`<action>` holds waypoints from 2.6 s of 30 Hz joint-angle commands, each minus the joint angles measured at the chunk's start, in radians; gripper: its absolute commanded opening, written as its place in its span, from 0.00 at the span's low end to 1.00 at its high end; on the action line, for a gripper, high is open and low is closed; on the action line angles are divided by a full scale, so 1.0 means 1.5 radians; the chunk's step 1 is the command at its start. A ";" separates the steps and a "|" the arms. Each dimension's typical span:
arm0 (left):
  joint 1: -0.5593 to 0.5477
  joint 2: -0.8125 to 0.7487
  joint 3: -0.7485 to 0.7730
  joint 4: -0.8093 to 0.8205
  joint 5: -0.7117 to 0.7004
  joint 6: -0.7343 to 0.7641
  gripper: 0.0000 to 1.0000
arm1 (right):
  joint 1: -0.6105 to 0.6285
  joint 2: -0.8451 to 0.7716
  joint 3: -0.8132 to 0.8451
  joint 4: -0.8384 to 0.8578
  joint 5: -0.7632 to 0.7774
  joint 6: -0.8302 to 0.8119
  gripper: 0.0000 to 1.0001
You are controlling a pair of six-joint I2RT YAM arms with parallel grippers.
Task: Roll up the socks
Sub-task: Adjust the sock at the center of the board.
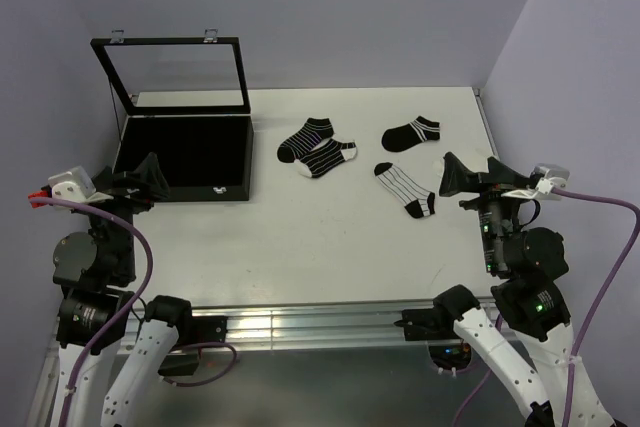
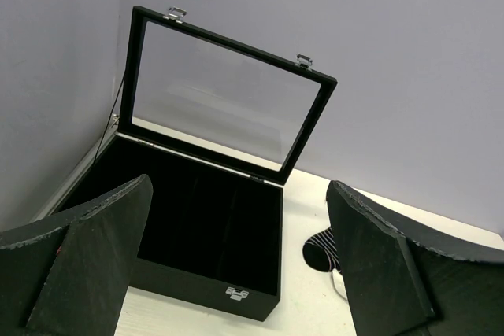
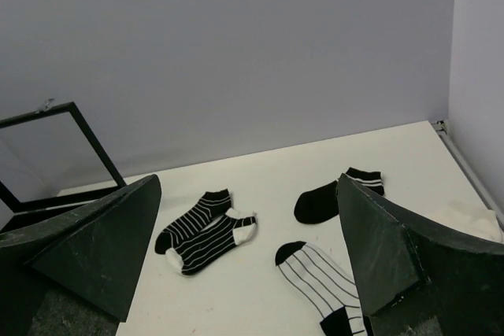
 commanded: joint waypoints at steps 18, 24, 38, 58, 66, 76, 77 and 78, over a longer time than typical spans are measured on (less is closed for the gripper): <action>-0.001 0.091 0.013 -0.049 0.114 -0.040 0.99 | 0.005 0.134 0.016 -0.056 -0.034 0.124 1.00; -0.001 0.135 -0.008 -0.053 0.154 -0.069 1.00 | 0.003 0.256 0.022 -0.086 -0.019 0.201 1.00; -0.001 0.156 -0.102 -0.004 0.149 -0.083 1.00 | -0.189 0.578 0.033 -0.096 -0.187 0.324 1.00; -0.003 0.162 -0.116 0.013 0.150 -0.073 0.99 | -0.221 0.789 -0.030 -0.034 -0.266 0.350 0.91; -0.003 0.156 -0.117 0.013 0.152 -0.074 1.00 | -0.140 0.802 -0.035 -0.058 -0.283 0.381 0.92; -0.003 0.148 -0.119 0.011 0.151 -0.073 1.00 | 0.099 0.803 0.029 -0.062 -0.290 0.507 0.95; -0.003 0.147 -0.119 0.010 0.151 -0.073 1.00 | 0.117 0.814 0.048 -0.067 -0.289 0.505 0.95; -0.003 0.147 -0.119 0.010 0.151 -0.073 0.99 | 0.150 0.819 0.067 -0.081 -0.287 0.492 0.95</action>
